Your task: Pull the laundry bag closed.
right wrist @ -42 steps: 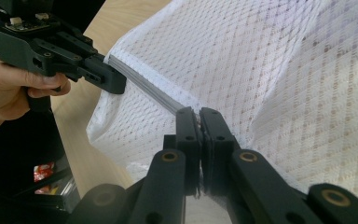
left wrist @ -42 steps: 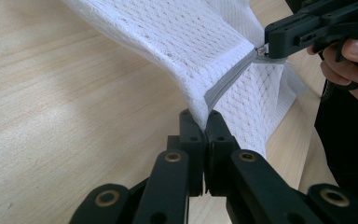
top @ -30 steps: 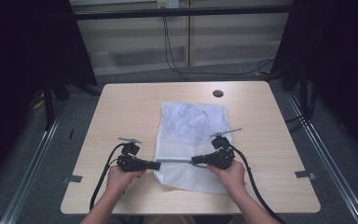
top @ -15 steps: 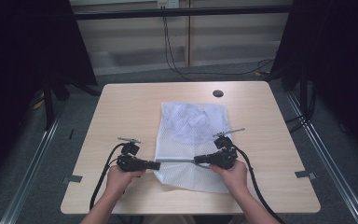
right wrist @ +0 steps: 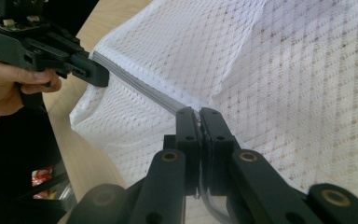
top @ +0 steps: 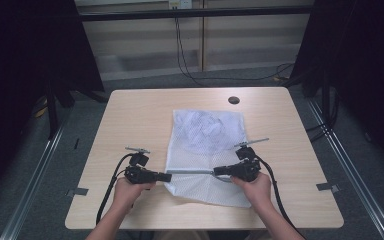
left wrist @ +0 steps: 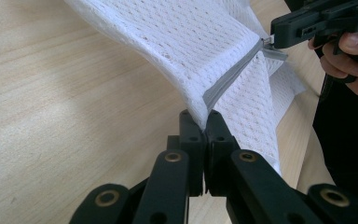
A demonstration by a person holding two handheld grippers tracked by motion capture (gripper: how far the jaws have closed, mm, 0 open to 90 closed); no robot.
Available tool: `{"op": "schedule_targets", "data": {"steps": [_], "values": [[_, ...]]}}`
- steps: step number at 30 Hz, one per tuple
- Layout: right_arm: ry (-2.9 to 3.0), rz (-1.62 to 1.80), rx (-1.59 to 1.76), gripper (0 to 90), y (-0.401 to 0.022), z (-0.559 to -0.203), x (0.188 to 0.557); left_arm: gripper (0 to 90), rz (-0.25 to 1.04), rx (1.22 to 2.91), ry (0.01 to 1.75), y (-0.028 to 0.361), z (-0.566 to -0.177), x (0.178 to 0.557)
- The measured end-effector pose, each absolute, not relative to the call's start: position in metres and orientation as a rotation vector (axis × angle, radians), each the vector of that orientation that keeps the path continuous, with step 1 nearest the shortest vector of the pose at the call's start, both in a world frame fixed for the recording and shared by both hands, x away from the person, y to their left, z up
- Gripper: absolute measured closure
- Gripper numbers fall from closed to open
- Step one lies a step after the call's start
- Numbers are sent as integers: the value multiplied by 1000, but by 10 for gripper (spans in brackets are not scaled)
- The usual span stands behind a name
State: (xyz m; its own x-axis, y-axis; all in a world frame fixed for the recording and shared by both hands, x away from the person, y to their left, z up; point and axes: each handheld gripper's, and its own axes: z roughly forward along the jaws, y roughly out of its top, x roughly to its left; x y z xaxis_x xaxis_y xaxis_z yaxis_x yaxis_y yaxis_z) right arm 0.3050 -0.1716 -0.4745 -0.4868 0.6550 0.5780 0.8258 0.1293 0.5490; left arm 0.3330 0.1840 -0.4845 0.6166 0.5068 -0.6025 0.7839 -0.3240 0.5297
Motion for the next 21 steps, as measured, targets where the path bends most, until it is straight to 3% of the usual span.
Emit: {"op": "schedule_targets", "data": {"steps": [21], "values": [[-2200, -1286, -1462, 870, -173, -476, 305, 885, -426, 1988, 1025, 185, -485, 332]]}}
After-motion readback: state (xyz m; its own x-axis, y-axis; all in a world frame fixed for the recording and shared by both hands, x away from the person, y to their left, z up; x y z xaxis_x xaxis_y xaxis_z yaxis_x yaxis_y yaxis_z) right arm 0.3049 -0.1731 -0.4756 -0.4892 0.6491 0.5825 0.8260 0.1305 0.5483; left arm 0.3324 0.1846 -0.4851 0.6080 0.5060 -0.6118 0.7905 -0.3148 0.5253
